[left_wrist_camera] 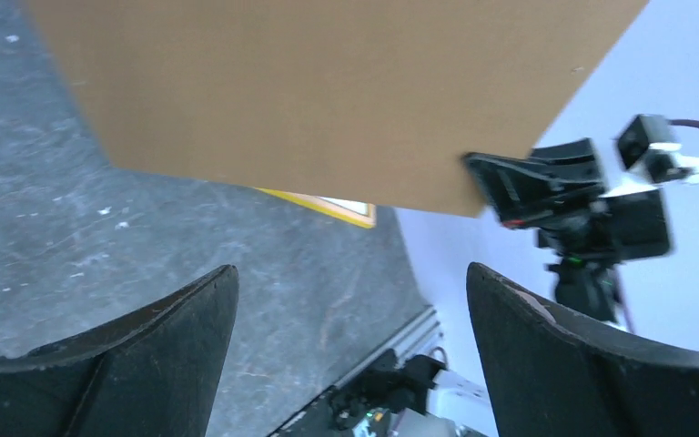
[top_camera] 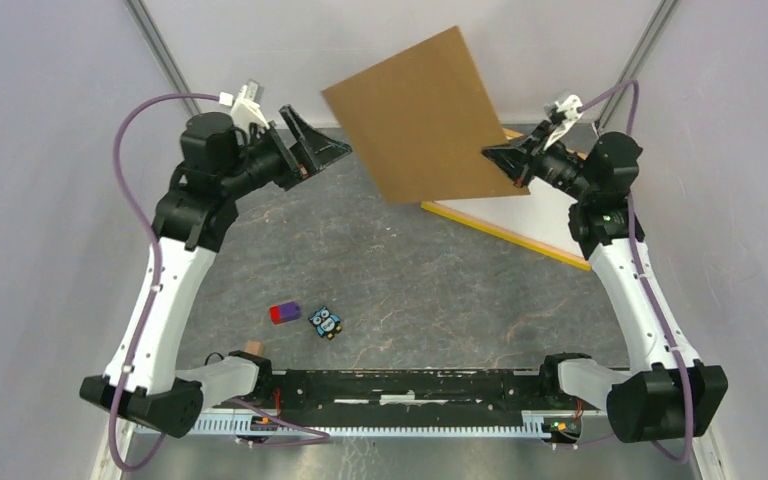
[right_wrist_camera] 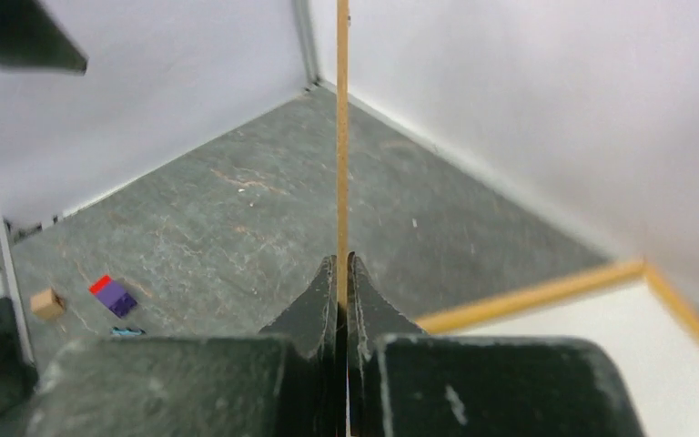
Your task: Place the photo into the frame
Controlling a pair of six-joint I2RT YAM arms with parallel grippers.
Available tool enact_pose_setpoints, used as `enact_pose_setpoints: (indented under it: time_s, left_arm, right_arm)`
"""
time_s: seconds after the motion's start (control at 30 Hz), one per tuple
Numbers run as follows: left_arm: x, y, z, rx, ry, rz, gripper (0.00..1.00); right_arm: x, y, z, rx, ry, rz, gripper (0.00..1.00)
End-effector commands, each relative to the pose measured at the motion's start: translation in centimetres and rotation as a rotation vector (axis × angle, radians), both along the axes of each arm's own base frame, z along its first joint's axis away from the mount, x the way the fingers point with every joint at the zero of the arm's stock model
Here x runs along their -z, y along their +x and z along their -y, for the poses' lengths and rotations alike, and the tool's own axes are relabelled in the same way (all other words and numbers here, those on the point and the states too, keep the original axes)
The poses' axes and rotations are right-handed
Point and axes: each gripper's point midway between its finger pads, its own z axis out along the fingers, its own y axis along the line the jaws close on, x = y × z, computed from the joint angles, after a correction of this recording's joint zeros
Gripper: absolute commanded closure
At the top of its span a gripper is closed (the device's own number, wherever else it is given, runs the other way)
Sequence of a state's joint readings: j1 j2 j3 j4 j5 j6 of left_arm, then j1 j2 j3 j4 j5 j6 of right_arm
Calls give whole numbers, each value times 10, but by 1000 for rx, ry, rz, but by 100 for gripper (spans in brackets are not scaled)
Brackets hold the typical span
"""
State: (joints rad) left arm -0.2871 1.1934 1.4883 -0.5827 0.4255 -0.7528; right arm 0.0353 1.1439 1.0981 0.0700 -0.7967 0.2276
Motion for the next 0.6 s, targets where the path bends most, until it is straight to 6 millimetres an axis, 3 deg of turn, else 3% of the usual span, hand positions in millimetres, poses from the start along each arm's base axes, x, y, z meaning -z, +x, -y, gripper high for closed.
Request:
enact_pose_setpoints:
  time_s: [0.0,0.13,0.23,0.3,0.4,0.57]
  left_arm:
    - [-48,-38,1,47,-120,9,0]
    - [-66,-67,2,36,-316,-91,0]
    - [-73,-79,4,40,-476,-179,6]
    - [-73,-82,-1,-9,-475,-212,7]
    - [-58,-83,-14,-121,-466,-271,7]
    - [1,-81,-13,-210,-511,-533,3]
  right_arm:
    - [-86,-34,-34,-151,-116,554,100]
    - [-58,-39,-52,-228,-257,693,100]
    - [-28,-44,-64,-251,-308,769,100]
    - [-15,-47,-69,-249,-314,823,100]
    - [4,-48,-77,-242,-361,895,100]
    - [30,-51,-92,-275,-398,952,100]
